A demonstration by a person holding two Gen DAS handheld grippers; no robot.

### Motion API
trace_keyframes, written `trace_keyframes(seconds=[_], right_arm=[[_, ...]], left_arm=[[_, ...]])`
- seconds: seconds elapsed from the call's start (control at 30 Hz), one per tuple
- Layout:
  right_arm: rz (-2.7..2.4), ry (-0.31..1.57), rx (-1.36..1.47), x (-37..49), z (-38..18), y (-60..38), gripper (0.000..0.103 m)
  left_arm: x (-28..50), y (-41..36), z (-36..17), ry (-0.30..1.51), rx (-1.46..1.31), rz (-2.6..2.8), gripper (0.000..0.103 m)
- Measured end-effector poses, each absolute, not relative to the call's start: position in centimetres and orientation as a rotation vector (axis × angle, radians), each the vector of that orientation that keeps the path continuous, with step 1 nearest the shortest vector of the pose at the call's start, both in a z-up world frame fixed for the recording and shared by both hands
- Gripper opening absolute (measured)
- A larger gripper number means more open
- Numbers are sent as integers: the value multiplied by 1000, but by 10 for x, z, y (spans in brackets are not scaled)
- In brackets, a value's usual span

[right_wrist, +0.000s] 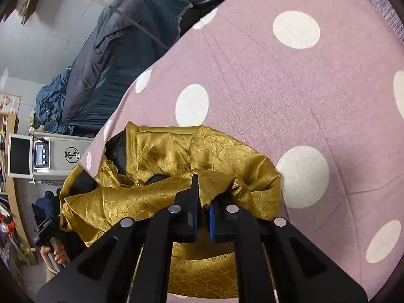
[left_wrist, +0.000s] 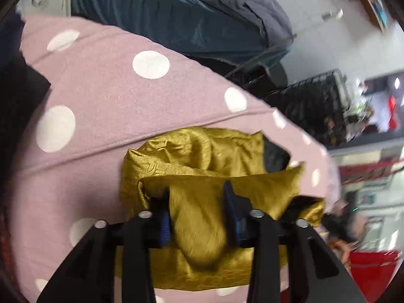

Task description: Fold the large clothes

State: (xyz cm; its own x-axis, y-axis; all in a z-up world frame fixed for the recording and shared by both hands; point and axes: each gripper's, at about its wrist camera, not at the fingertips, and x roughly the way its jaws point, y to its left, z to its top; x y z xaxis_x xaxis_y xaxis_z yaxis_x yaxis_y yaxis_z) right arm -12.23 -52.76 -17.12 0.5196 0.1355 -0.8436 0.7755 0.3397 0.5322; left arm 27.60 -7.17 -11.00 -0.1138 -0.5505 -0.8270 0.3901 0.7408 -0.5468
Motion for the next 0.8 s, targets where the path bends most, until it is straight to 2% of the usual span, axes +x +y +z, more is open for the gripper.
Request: trace_keyframes(seconds=[0.03, 0.1, 0.17, 0.2, 0.27, 0.33, 0.37, 0.47, 0.57, 0.67, 0.8], right_arm=[[-512, 960, 1176, -122, -174, -529, 7], [-513, 967, 1210, -119, -183, -534, 7], [-518, 961, 1264, -120, -191, -539, 7], [-515, 945, 1307, -121, -195, -542, 12], [-514, 911, 1375, -123, -198, -546, 23], [-500, 840, 1423, -128, -194, -547, 58], [-505, 793, 1424, -131, -187, -546, 68], [-529, 714, 1377, -141, -166, -543, 71], [-526, 685, 1347, -155, -149, -539, 72], [-570, 796, 1179, -161, -141, -525, 72], [-573, 981, 989, -153, -159, -497, 72]], left_arm=[[281, -65, -107, 1474, -177, -788, 50], [290, -55, -94, 1415, -195, -755, 67], [295, -48, -79, 1342, -170, -733, 77], [296, -46, -72, 1314, -145, -726, 82], [294, -44, -63, 1282, -94, -719, 84], [287, -44, -60, 1249, -19, -716, 87], [282, -43, -60, 1236, 17, -709, 90], [266, -33, -72, 1228, 100, -679, 91], [260, -13, -91, 1288, 51, -656, 91], [252, 3, -111, 1340, 20, -647, 91], [244, -3, -129, 1355, 82, -639, 91]])
